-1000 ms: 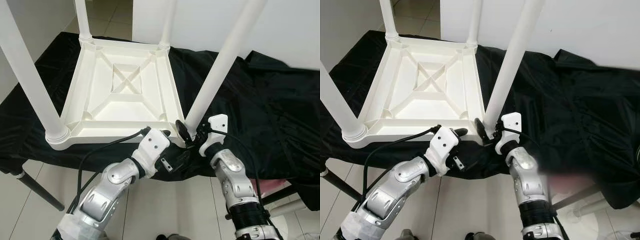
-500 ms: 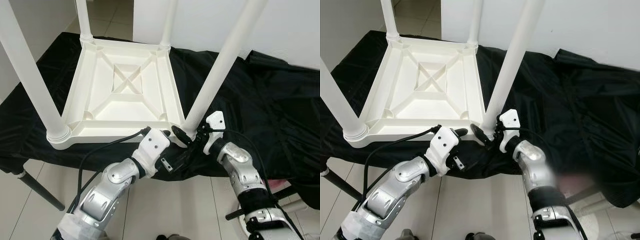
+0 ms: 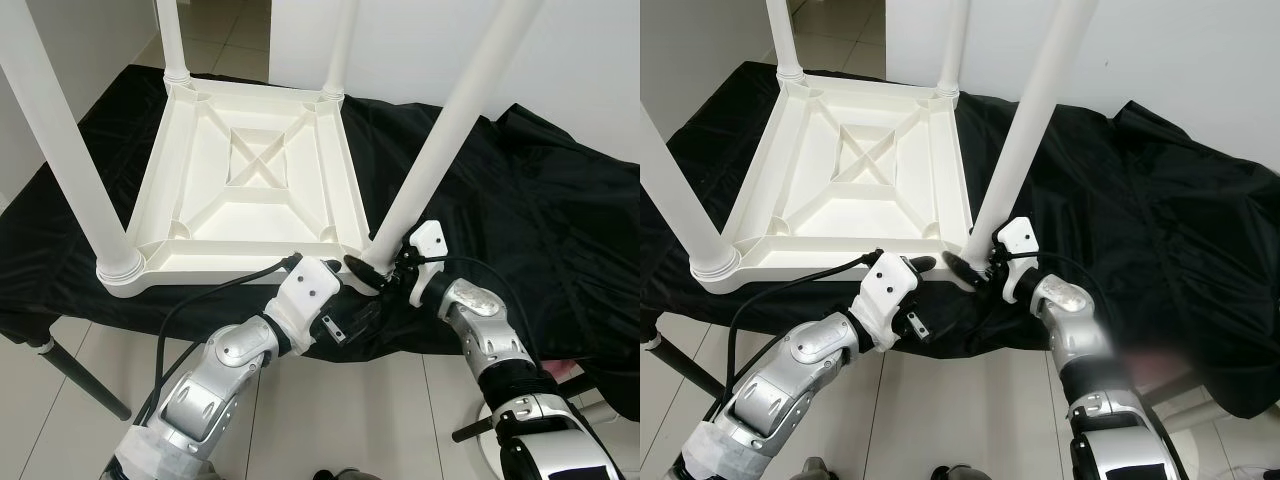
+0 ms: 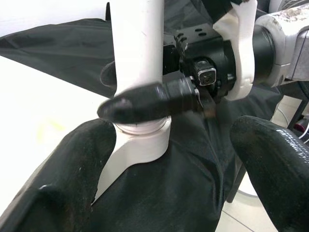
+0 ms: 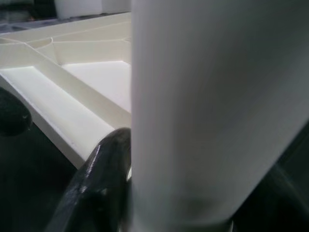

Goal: Building children table

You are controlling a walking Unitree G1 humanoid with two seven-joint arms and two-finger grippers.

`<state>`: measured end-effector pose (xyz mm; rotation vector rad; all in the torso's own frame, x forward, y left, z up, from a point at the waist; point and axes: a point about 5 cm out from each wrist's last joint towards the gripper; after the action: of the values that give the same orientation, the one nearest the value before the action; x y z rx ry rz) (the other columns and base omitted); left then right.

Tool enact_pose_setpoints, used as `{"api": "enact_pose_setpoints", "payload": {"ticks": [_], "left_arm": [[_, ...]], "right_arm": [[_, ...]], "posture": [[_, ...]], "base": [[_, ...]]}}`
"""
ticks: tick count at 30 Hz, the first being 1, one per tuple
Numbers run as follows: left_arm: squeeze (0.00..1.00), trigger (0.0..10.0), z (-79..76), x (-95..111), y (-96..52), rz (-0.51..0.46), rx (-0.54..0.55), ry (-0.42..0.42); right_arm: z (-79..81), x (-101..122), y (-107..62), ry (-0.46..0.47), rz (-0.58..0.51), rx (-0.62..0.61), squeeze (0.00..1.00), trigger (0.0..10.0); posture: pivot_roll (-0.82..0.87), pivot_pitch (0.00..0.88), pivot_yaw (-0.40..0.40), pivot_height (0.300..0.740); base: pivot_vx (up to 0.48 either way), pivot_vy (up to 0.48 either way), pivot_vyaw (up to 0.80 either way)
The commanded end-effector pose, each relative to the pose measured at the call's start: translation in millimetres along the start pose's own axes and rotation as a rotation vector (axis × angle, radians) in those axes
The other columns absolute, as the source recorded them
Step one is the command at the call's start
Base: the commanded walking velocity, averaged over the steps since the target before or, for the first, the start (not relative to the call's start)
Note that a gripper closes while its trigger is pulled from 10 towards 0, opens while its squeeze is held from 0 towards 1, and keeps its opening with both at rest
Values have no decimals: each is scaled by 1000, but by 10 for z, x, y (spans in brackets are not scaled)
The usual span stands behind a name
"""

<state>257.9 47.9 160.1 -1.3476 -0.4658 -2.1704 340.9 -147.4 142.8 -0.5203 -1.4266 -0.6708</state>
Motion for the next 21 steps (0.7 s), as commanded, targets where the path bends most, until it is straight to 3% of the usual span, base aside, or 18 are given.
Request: {"api": "enact_pose_setpoints", "payload": {"ticks": [1, 6, 7, 8, 9, 20, 21], "left_arm": [[0, 10000, -80, 22, 29, -30, -94, 2], [0, 10000, -80, 20, 26, -30, -97, 3], [0, 10000, -79, 19, 25, -30, -98, 3], [0, 10000, -79, 19, 25, -30, -98, 3], [0, 10000, -79, 20, 25, -30, -99, 3], [0, 10000, -99, 21, 25, -31, -103, -2], [0, 10000, -99, 19, 18, -30, -100, -4]], "right_arm": [[-6, -87, -44, 3, 41, 10, 0, 0], [-2, -129, -61, 23, 30, -2, 0, 0], [-2, -137, -61, 37, 22, -11, 0, 1804], [-2, -137, -61, 37, 22, -11, 0, 1804], [6, -140, -57, 49, 10, -25, 0, 10000], [61, -141, -45, 95, -48, -105, 0, 10000], [80, -155, -32, 100, -58, -202, 0, 10000]], "posture": [[37, 73, -103, 740], [35, 71, -99, 740], [35, 71, -99, 740], [35, 71, -99, 740], [31, 73, -98, 740], [27, 80, -103, 740], [30, 83, -107, 740]], "base": [[0, 0, 0], [0, 0, 0], [0, 0, 0], [0, 0, 0], [0, 0, 0], [0, 0, 0], [0, 0, 0]]}}
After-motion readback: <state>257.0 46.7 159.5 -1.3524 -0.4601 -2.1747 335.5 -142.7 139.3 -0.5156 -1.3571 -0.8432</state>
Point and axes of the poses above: a point about 5 cm out from each wrist's last joint towards the gripper, its own y axis pointing out of the wrist towards the gripper, its own x axis along the axis of the wrist's last joint, z = x × y, and after that the axes turned 15 degrees about y, right-handed
